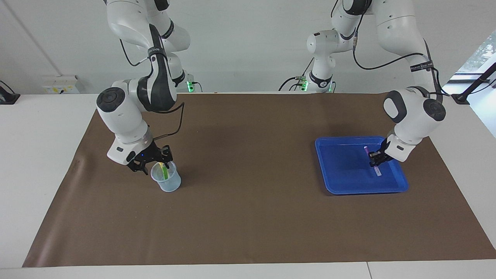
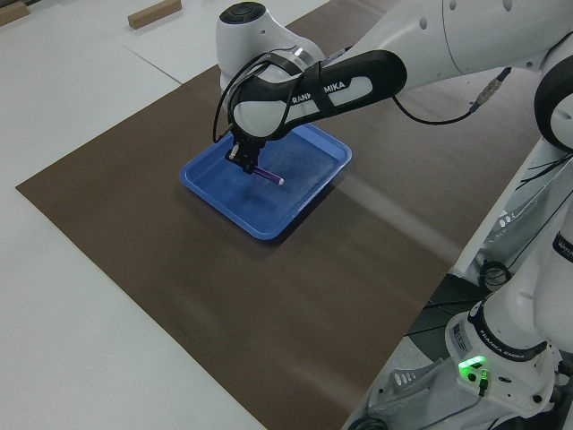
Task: Transfer and insert pens with both arms
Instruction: 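Lift the purple pen with the left gripper while the right gripper approaches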
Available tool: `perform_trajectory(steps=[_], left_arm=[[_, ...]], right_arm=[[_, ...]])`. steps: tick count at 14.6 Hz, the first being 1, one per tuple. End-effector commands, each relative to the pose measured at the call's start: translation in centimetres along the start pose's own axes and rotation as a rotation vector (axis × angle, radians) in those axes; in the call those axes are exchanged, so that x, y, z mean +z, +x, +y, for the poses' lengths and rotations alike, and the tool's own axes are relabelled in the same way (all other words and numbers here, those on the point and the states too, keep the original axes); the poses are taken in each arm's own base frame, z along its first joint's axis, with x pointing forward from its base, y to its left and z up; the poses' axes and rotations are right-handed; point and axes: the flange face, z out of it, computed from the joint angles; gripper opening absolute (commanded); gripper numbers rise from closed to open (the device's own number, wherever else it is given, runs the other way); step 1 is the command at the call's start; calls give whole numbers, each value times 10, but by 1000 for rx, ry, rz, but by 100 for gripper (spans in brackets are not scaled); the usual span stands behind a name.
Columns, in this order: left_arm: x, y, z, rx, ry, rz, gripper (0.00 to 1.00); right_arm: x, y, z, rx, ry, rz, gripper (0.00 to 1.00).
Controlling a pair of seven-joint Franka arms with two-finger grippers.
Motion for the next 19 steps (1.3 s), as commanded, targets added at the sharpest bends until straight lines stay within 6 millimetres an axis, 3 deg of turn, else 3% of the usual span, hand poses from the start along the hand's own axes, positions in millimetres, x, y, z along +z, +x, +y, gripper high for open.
perform_trajectory(steps=[1, 3, 6, 11, 14, 19], left_arm=[[-28, -18, 48, -153, -3, -5, 0], [-45, -27, 94, -321, -87, -8, 0], [-54, -42, 167, -500, -140, -25, 0], [-65, -79, 271, -695, -345, -102, 0], [-68, -93, 317, -861, -451, -105, 0], [-84, -115, 371, -1010, -646, -180, 0]], right_arm=[[-31, 12, -6, 2, 68, 18, 100], [-37, 15, -15, 45, 156, 44, 100], [-45, 16, -29, 103, 288, 61, 100], [-58, 22, -52, 431, 642, 56, 100], [-61, 26, -79, 521, 796, 59, 100], [-64, 31, -102, 610, 891, 91, 100]])
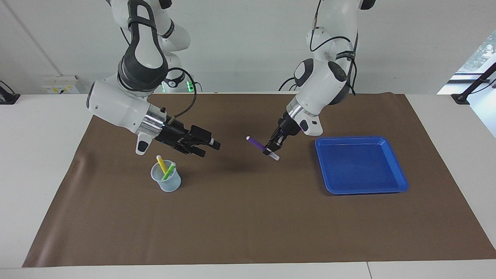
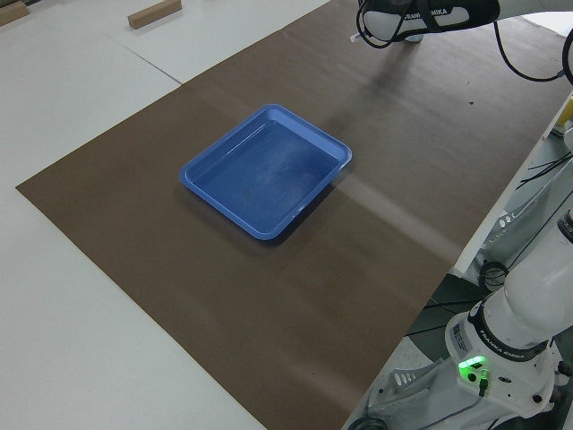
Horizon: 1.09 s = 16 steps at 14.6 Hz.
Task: Transfer and insert pens with both arms
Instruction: 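Lift the purple pen with the left gripper while the right gripper approaches, then grasp the purple pen with the right gripper and open the left gripper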
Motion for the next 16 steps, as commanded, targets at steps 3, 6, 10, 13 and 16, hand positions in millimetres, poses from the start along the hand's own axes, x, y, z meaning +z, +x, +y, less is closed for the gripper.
perform_trajectory(steps=[3, 6, 10, 13, 16], left_arm=[[10, -40, 17, -137, -136, -27, 0], [8, -43, 25, -174, -185, -28, 0], [10, -43, 28, -192, -208, -26, 0], [9, -44, 29, -195, -223, -24, 0], [11, -52, 27, -188, -219, -31, 0]], right_arm=[[11, -18, -1, 24, 15, 15, 94], [13, -31, -18, 5, 28, 5, 89], [12, -54, -7, -25, 13, -9, 80], [12, -49, -8, -25, 9, 49, 66], [25, -53, -17, -34, 3, 93, 62]])
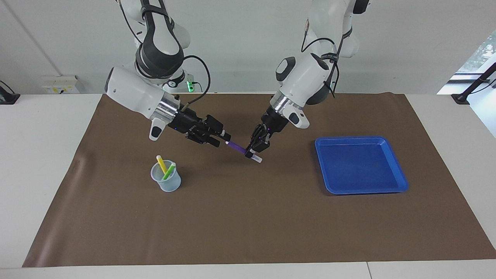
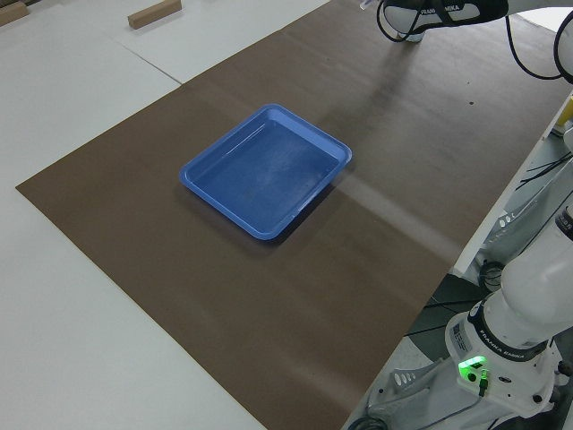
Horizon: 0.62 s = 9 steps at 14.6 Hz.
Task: Transfer and insert pens with both arms
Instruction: 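Grasp the purple pen with the right gripper and open the left gripper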
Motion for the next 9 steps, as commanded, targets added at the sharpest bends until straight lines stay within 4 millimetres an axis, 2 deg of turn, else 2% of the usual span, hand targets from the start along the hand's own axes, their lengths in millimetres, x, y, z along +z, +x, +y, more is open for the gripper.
perform_trajectory(steps=[1, 9], left_arm=[[5, -8, 1, -22, -16, -13, 0], [5, -8, 1, -20, -18, -13, 0]], right_arm=[[7, -8, -4, -2, 13, 30, 62], [8, -9, -4, -3, 13, 26, 57]])
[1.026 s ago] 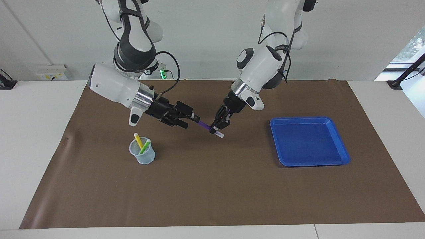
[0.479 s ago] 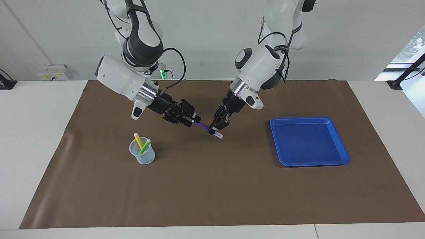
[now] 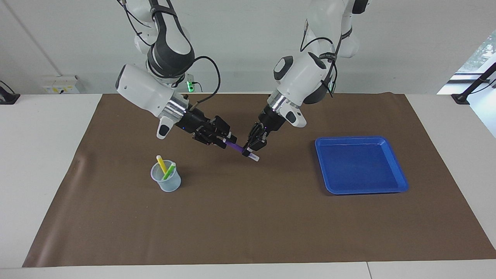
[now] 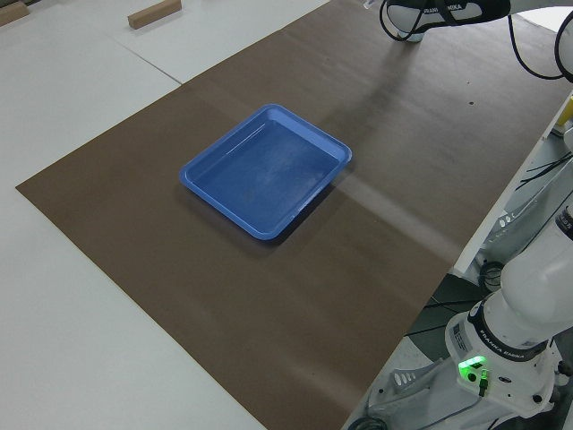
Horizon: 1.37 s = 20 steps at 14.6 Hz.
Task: Transfer and insert pens with both arms
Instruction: 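Grasp the purple pen with the right gripper and open the left gripper, then insert the purple pen into the white cup with the right gripper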
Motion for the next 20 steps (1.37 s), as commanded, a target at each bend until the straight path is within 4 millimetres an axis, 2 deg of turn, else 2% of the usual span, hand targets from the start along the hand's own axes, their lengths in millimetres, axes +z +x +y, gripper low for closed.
perform_trajectory(steps=[1, 5, 8, 9, 13, 14, 15, 16, 18, 20], left_arm=[[4, -3, 3, -19, -19, -8, 0], [4, -2, 3, -20, -19, -6, 0], [5, -1, 3, -21, -17, -6, 0], [5, -2, 2, -20, -15, -6, 0], [6, -1, 1, -8, -13, -4, 0], [6, 0, 1, 8, -10, 1, 4], [6, 2, 1, 18, -9, 4, 84], [6, 2, 0, 45, -1, 6, 100], [7, 9, 0, 147, 8, 14, 100], [8, 17, -7, 233, 44, 18, 100]], right_arm=[[0, -4, 1, 5, 17, 9, 56], [1, -5, 0, 3, 17, 7, 53], [1, -5, 0, 1, 17, 7, 20], [0, -5, 0, 4, 17, 8, 1], [-3, -3, 3, 11, 18, 3, 0], [-4, -2, 3, 9, 17, 3, 0], [-5, 0, 2, 9, 19, 6, 0], [-5, 1, 2, 3, 15, 6, 0], [-16, 11, 5, -18, -7, -21, 0], [-45, 30, 2, -135, -147, -51, 0]])
